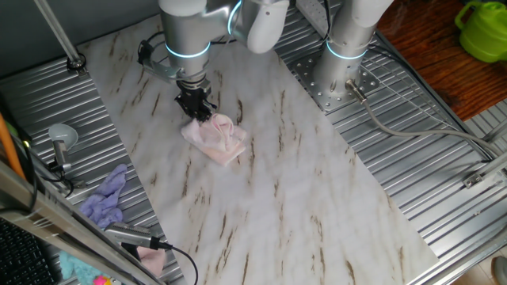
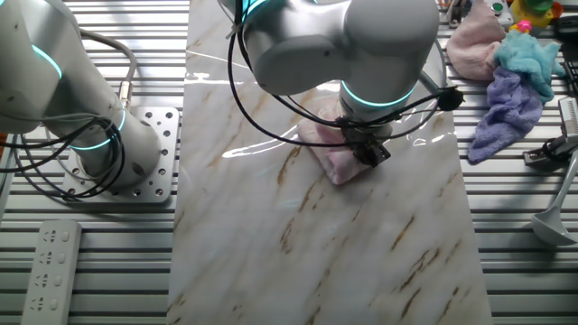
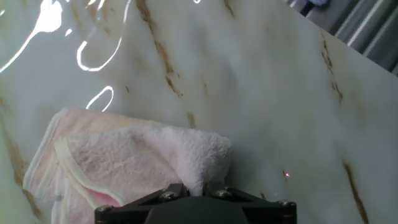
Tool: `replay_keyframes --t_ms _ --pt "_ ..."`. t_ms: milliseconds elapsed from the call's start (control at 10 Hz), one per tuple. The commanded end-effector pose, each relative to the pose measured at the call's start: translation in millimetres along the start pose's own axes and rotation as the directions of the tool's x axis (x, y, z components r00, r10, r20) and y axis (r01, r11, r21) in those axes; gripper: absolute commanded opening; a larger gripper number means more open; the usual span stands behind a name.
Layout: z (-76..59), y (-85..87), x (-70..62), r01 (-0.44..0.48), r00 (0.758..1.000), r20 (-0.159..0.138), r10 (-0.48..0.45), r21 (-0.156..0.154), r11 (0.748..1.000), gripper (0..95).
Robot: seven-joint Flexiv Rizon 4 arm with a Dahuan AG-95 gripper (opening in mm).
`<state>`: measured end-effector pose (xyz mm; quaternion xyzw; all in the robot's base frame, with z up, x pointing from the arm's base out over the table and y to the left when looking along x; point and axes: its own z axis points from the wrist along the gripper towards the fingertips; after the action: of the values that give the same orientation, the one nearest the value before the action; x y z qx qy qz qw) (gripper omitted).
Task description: Clean the table with a cloth
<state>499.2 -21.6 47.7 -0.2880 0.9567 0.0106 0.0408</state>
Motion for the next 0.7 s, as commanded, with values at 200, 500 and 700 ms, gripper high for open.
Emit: replay_keyframes --t_ms 200,500,700 --pt "-0.2 -0.3 0.5 0.082 0.997 -0.012 -0.082 0.017 0.996 0.0" --pt "-8.5 -27.6 22.7 0.159 0.987 -0.024 -0.159 0.018 0.987 0.0" --pt "-12.5 -40.1 35.0 0.182 0.983 -0.028 -0.181 0.022 0.983 0.0"
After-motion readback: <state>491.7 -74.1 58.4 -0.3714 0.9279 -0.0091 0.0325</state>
